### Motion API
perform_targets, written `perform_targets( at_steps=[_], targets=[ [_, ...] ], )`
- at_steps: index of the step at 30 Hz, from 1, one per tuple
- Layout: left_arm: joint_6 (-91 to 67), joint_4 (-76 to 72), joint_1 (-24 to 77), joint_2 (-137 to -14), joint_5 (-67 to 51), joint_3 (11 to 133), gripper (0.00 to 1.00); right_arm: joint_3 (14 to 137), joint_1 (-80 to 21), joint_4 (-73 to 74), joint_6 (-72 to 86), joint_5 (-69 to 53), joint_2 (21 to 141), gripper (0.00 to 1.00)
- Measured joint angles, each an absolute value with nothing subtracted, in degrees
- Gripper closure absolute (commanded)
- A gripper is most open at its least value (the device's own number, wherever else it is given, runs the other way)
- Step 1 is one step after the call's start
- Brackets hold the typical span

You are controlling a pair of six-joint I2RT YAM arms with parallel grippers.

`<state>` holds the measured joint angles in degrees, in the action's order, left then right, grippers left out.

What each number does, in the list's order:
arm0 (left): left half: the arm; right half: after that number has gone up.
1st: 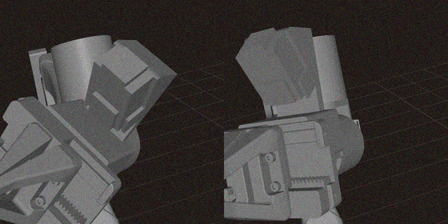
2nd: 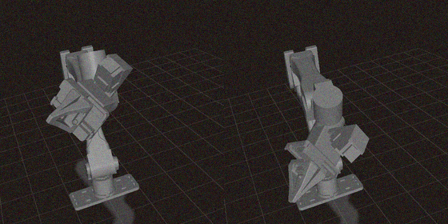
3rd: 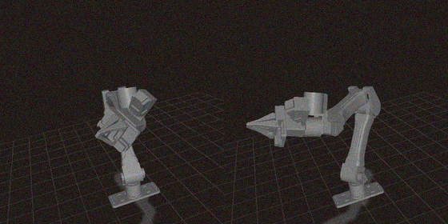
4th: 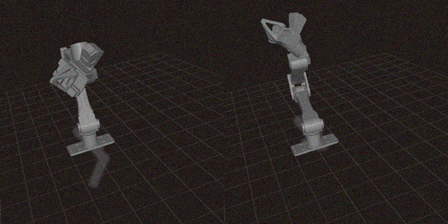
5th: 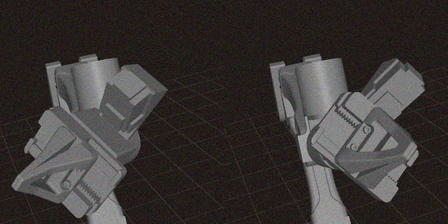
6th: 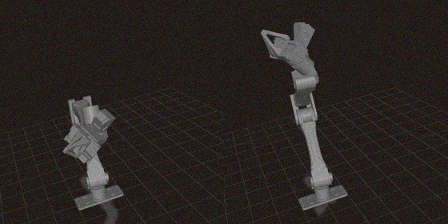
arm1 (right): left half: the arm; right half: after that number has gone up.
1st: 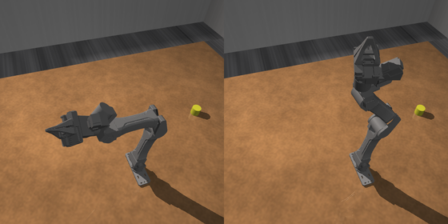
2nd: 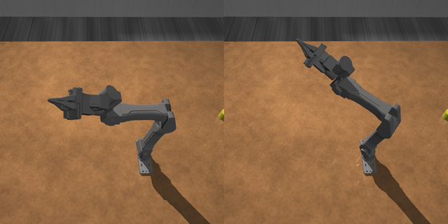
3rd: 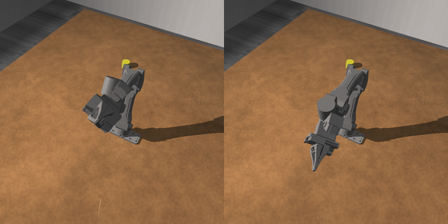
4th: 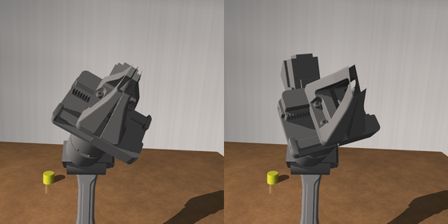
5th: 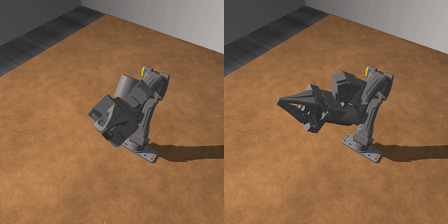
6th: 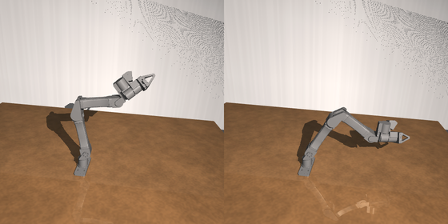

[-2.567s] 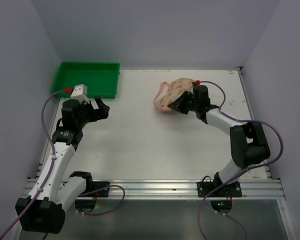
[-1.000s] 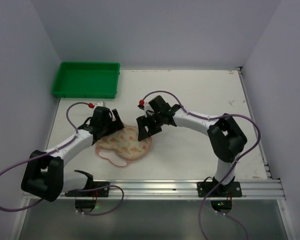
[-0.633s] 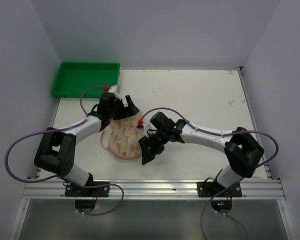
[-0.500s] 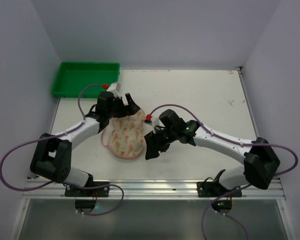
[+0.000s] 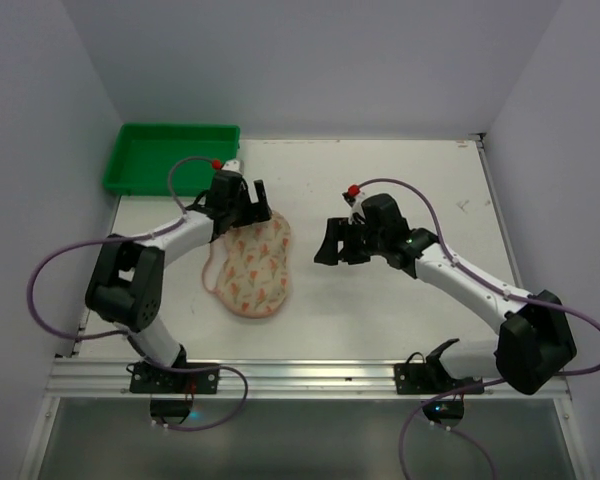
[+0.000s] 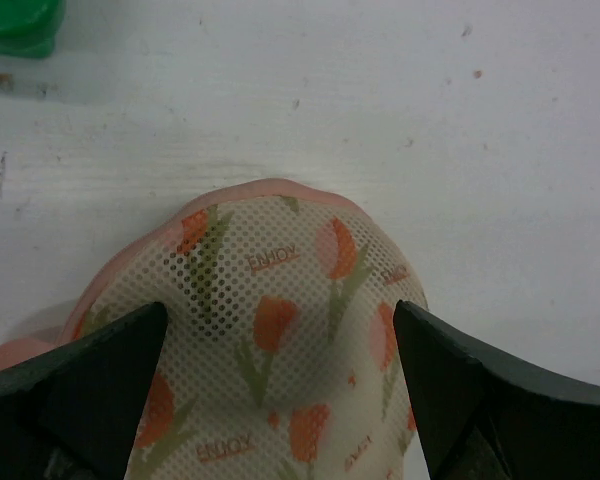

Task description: Unzip the laundry bag and remove the bra

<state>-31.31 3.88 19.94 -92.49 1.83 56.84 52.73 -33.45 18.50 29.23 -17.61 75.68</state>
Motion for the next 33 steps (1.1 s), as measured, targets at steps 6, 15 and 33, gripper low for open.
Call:
perform_targets(
  at_steps=[6,15,33],
  targets=[
    [-26.98,5.48,20.21,-105.06,-2.42,64.53,0.02,47.51,-33.39,16.64,30.15,-15.46,71.96,0.27],
    [-16.84,3.57,34.52,-100.68,-10.11,62.17,0.00,40.86,-32.64,15.44,30.52,-9.30,62.19,0.26],
    [-40.58,16.60,34.59,-63.83,3.77,33.15,0.00,39.75,-31.75,11.99,31.44,-15.20,68.60,0.27]
  ],
)
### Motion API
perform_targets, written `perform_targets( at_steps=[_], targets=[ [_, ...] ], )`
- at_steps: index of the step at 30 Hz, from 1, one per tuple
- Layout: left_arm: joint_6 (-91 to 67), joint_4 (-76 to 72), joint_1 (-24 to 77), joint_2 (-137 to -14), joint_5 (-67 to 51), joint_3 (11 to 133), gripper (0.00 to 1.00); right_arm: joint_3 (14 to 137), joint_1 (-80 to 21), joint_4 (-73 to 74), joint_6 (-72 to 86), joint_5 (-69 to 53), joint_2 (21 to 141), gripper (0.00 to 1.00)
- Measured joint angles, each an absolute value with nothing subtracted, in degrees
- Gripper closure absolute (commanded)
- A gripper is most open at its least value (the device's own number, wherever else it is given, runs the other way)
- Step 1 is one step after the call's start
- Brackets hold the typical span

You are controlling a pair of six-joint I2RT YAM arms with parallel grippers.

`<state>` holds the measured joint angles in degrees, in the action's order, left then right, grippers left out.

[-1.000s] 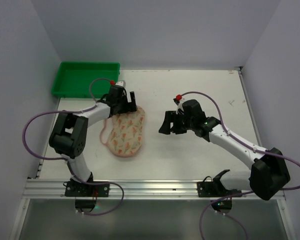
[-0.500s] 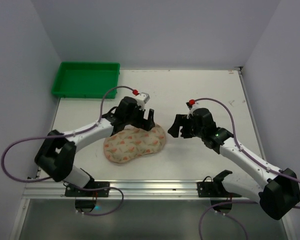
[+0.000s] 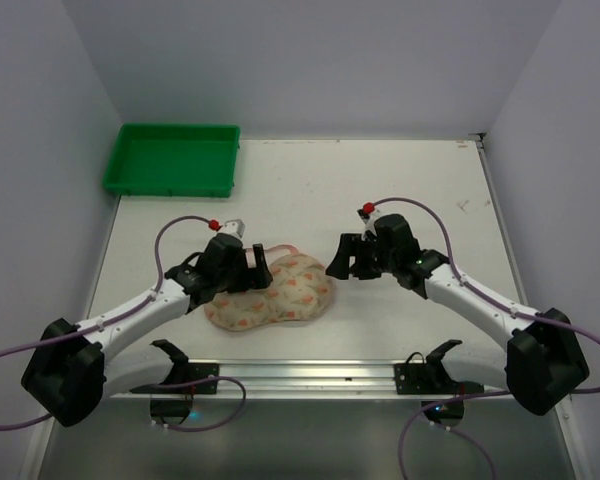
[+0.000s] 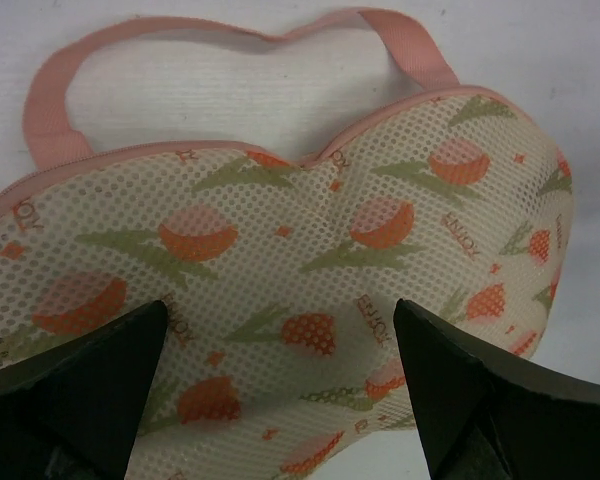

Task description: Unzip the laundry bag and remove the bra

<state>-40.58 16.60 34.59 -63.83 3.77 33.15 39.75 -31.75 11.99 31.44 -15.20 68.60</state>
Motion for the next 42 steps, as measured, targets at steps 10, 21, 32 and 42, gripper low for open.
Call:
perform_targets(
  at_steps=[10,21,32,42],
  targets=[
    [-31.46,11.42,34.30,-84.25,5.80,45.54,0.00,39.75,-31.75,11.53,30.04,-17.52,68.71,0.26],
    [-18.79,4.29,31.66,-94.30,1.06,62.98,0.00,36.58,-31.75,11.62,29.78,-17.21,61.78,0.26],
    [-38.41,5.17,31.62,-69.87,2.17,36.10,0.00,36.29,-31.75,8.62,29.76,-17.87,60.58,0.26],
    [-54.83,-12.03,31.55,-58.83,-3.51,12.40,0.04,35.22,-31.75,5.96,29.78,-20.73,59.72,0.25]
  ],
)
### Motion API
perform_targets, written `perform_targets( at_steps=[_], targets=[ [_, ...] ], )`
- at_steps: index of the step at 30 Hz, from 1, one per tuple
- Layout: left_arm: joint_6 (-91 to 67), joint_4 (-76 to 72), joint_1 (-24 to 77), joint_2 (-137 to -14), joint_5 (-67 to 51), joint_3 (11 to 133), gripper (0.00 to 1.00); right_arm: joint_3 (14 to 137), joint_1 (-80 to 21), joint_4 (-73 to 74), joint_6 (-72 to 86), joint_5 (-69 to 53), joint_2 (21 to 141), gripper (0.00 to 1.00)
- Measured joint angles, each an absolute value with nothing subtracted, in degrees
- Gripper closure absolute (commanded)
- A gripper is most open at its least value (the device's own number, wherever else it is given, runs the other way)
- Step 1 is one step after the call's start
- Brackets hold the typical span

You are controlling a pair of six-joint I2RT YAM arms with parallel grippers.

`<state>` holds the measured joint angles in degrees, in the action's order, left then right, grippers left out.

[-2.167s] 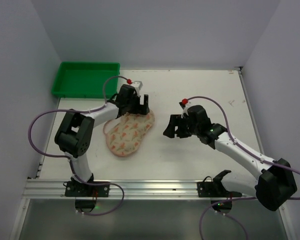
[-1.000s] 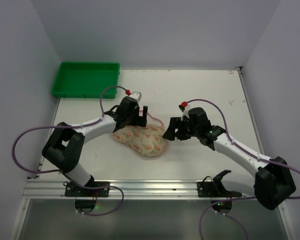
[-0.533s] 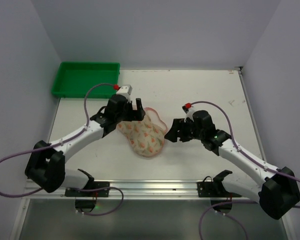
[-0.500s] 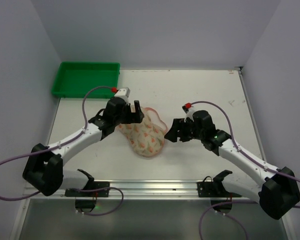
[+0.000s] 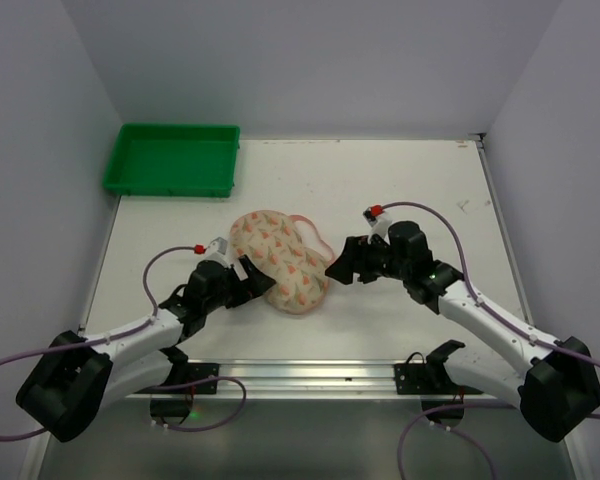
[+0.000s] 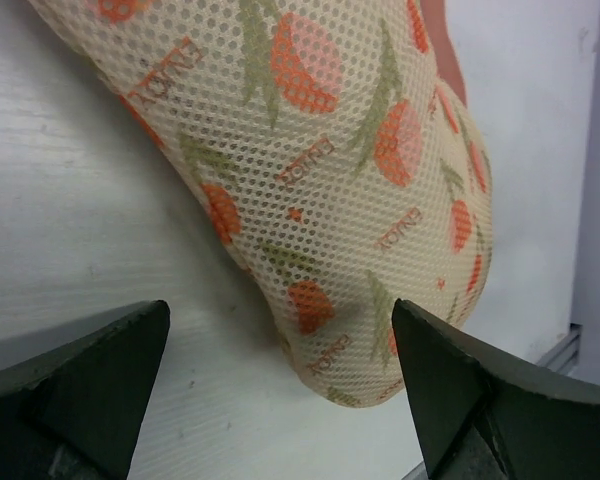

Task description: Unzip the laundry bag and remove the bra

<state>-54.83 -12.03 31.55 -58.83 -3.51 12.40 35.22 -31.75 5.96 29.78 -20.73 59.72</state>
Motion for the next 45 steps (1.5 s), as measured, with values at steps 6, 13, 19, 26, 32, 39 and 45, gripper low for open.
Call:
perform_targets(
  at_steps=[6,13,19,26,32,39,45],
  targets=[
    [-59.64,-29.26,31.55,-66.02,-7.01,8.47,0.13,35.00,-31.75,4.54,29.76,-22.00,59.07,0.25],
    [-62.63,-39.72,31.55,-74.63,-10.74,8.43,0.76,34.13,-31.77,3.84,29.34,-22.94,58.83,0.25],
    [-63.13,-39.13,32.18,-73.73,-11.55,13.04,0.99,34.11,-34.57,3.88,28.03,-21.71,57.45,0.26],
    [-67.13,-35.35,32.82,-70.24,-8.21,20.10,1.00,34.26,-44.56,3.88,27.49,-16.25,58.76,0.36],
    [-72.88,-29.71,32.91,-70.15,-5.19,22.55,1.00,35.29,-48.16,3.81,28.32,-12.36,62.65,0.52],
    [-76.51,-25.21,33.08,-70.15,-3.64,23.27,1.00,37.60,-49.23,2.66,29.36,-9.65,66.22,0.58],
    [-78.43,-24.03,33.30,-70.15,-2.28,23.94,1.00,38.54,-49.50,-0.51,31.18,-9.52,70.87,0.58]
  ],
)
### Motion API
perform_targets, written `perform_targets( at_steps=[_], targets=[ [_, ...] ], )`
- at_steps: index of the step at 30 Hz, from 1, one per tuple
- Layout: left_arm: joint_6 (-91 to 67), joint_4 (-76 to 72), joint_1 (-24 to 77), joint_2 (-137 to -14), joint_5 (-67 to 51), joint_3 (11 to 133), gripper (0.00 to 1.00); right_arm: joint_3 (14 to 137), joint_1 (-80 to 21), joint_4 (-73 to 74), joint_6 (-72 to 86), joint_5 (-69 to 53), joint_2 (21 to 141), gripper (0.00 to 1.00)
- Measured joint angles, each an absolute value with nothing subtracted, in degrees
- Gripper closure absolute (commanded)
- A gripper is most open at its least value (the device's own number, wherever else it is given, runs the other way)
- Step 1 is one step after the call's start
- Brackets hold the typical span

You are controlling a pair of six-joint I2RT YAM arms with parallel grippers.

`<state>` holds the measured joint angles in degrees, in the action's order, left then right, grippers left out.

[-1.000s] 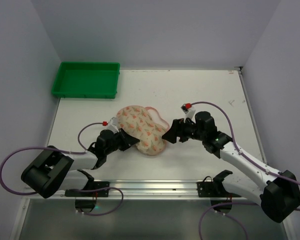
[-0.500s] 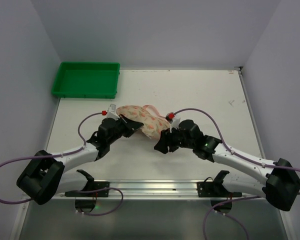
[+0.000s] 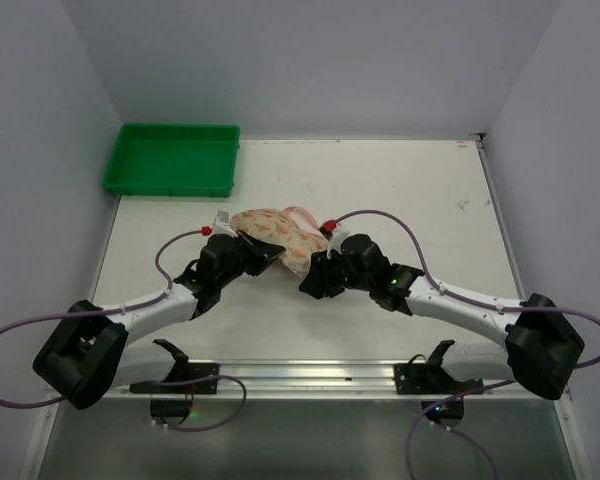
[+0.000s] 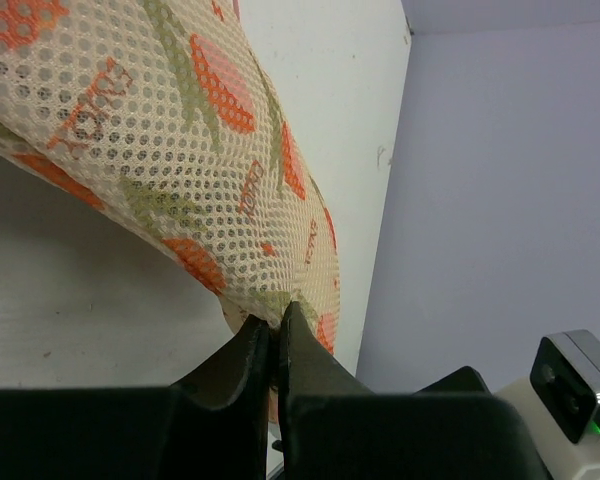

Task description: Unzip the laundry bag and remove the bra

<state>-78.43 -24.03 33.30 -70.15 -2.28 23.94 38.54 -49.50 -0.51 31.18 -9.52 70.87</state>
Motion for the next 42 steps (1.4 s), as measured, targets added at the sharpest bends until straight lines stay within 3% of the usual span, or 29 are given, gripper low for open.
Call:
perform_targets(
  at_steps=[19,25,28,32,34,42],
  targets=[
    [-81.56,-21.32,33.54,-70.15,-1.02,25.21,1.00,40.64,-49.76,-6.48,34.92,-3.49,77.30,0.54],
    [-81.71,-21.28,33.56,-69.17,-0.86,25.21,1.00,41.12,-49.82,-7.84,34.50,-2.50,77.54,0.61],
    [-81.71,-21.28,33.56,-68.55,-0.80,25.21,1.00,41.58,-49.82,-8.25,34.13,-2.04,77.65,0.71],
    [-81.43,-21.26,33.56,-68.20,-0.75,25.21,1.00,41.71,-49.82,-8.19,33.30,-0.67,77.65,0.95],
    [-81.08,-21.10,33.56,-68.20,-0.80,25.21,1.00,41.74,-49.87,-8.25,33.12,-0.10,77.65,1.00],
    [-78.22,-19.35,33.63,-68.20,-2.31,25.21,1.00,40.75,-49.82,-5.61,30.46,2.76,73.97,1.00]
  ],
)
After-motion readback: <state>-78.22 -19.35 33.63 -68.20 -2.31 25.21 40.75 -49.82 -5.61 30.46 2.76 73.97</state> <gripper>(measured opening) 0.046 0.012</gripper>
